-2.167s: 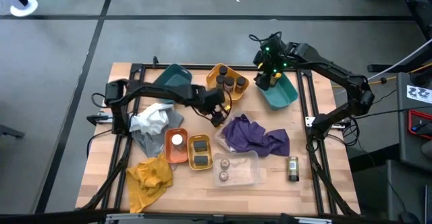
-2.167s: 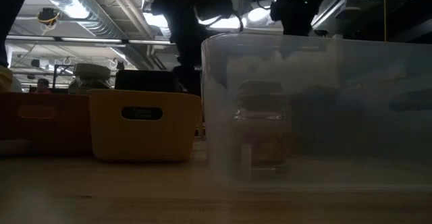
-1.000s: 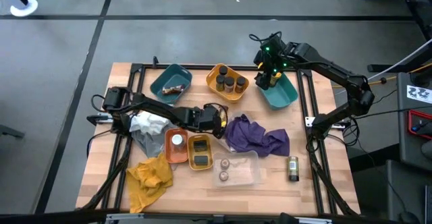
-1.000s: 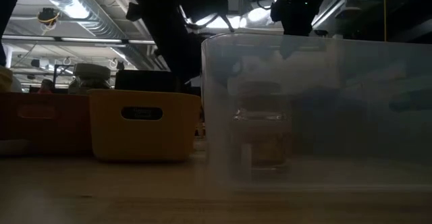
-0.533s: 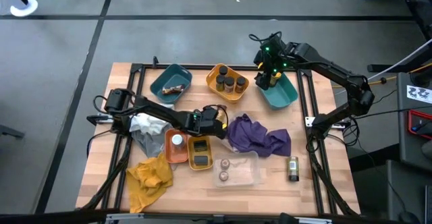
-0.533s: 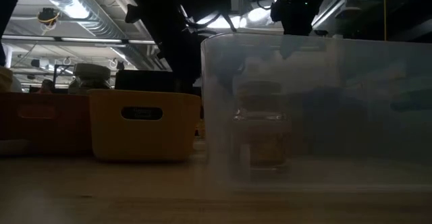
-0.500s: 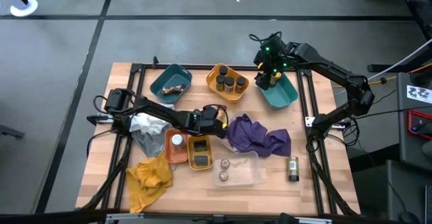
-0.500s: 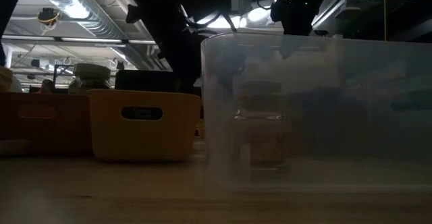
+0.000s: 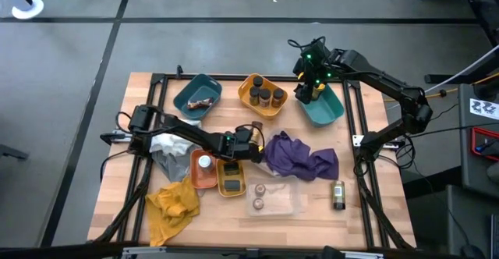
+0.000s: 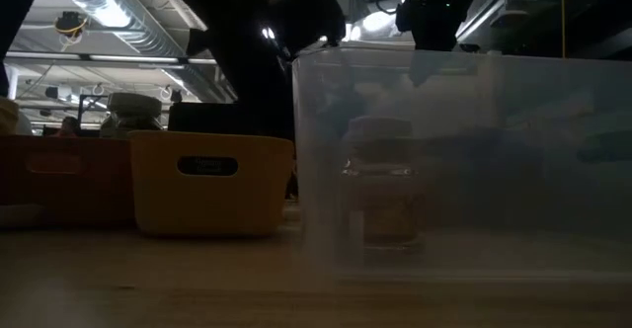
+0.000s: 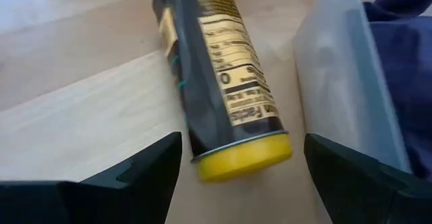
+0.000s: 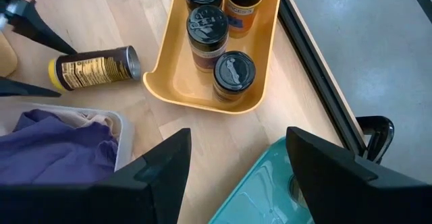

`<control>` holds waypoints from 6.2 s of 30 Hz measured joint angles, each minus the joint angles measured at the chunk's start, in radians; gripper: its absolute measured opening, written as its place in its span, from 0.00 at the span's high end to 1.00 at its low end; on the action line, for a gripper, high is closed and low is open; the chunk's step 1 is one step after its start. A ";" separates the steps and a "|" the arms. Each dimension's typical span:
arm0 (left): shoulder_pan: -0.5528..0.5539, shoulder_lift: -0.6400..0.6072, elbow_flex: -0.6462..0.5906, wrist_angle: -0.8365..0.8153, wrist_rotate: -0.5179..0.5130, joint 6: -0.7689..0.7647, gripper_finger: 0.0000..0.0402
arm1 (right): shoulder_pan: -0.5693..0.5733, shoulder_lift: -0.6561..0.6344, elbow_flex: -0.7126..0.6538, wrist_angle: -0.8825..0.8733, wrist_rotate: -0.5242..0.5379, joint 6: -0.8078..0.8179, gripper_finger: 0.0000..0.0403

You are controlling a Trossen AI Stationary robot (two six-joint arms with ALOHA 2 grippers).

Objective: Sort spices by type
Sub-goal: Put the yellow spice bottle into the blue bin

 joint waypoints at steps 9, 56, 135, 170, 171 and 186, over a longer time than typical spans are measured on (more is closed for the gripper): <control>0.002 0.022 0.000 0.013 -0.062 0.005 0.27 | 0.000 0.000 0.000 0.000 0.000 0.000 0.40; 0.190 -0.355 0.001 -0.131 0.440 0.425 0.48 | 0.078 0.006 0.000 0.015 -0.384 -0.319 0.40; 0.371 -0.386 0.002 -0.267 0.876 0.712 0.48 | 0.642 0.128 -0.005 0.098 0.277 0.135 0.40; 0.249 -0.277 0.001 -0.674 0.752 1.216 0.48 | 0.641 0.128 -0.006 0.082 0.262 0.135 0.40; 0.245 -0.271 0.001 -0.669 0.742 1.222 0.48 | 0.641 0.128 -0.006 0.085 0.262 0.135 0.40; 0.235 -0.174 0.000 -0.648 0.639 1.221 0.48 | 0.641 0.129 -0.006 0.081 0.262 0.135 0.40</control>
